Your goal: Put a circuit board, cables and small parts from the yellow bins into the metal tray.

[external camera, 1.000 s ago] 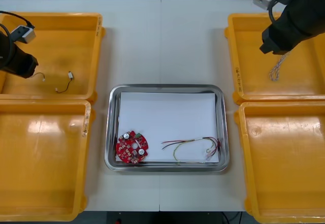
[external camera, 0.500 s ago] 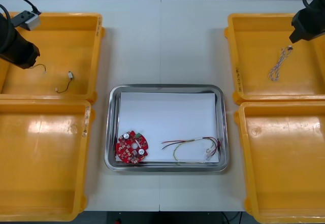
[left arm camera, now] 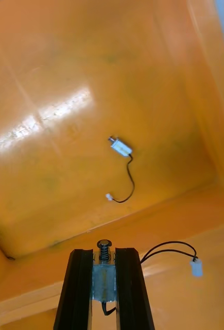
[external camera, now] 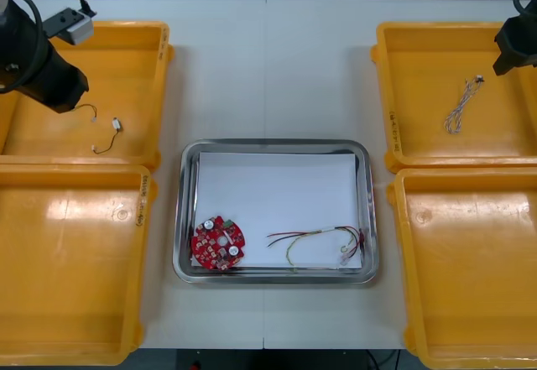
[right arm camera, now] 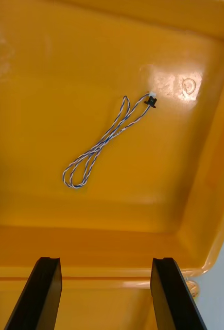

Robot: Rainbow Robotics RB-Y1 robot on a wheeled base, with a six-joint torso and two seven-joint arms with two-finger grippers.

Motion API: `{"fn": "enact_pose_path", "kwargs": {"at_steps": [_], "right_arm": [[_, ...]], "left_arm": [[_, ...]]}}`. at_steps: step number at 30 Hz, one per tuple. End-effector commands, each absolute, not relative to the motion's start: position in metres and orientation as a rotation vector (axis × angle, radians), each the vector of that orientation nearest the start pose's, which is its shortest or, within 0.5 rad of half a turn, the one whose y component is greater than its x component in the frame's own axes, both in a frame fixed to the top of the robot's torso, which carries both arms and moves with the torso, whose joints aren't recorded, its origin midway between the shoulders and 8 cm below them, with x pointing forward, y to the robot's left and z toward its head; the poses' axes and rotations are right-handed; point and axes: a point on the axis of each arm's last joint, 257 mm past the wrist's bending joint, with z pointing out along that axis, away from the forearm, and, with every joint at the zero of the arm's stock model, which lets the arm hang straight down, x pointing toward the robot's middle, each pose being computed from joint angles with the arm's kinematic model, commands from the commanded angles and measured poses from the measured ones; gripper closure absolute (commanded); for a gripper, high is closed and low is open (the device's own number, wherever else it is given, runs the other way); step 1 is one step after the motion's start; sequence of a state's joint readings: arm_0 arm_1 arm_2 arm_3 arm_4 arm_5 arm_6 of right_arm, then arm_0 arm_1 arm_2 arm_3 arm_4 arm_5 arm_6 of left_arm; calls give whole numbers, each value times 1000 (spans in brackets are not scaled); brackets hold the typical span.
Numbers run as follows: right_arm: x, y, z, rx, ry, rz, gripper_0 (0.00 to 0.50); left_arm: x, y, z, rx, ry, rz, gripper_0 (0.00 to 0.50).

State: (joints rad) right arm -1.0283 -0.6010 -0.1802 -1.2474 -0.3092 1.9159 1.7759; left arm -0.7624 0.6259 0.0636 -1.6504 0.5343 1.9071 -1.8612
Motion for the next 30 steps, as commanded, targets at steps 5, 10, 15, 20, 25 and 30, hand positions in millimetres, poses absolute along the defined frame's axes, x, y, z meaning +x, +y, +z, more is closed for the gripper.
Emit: {"fn": "enact_pose_path", "kwargs": {"at_steps": [5,10,15,20,25,30], "right_arm": [[564,-355,-50,45,2661,-106,0],[564,-349,-58,142,2692,-67,0],[570,-350,-70,188,2708,-48,0],[578,-353,-76,221,2692,-36,0],[588,-356,-79,274,2669,8,0],[593,-359,-81,329,2652,32,0]], "left_arm": [[514,247,-112,471,2554,126,500],[509,212,-121,469,2550,103,500],[502,179,-130,472,2551,78,500],[493,152,-142,468,2569,63,500],[487,127,-159,450,2581,43,500],[482,112,-176,441,2583,17,500]]}}
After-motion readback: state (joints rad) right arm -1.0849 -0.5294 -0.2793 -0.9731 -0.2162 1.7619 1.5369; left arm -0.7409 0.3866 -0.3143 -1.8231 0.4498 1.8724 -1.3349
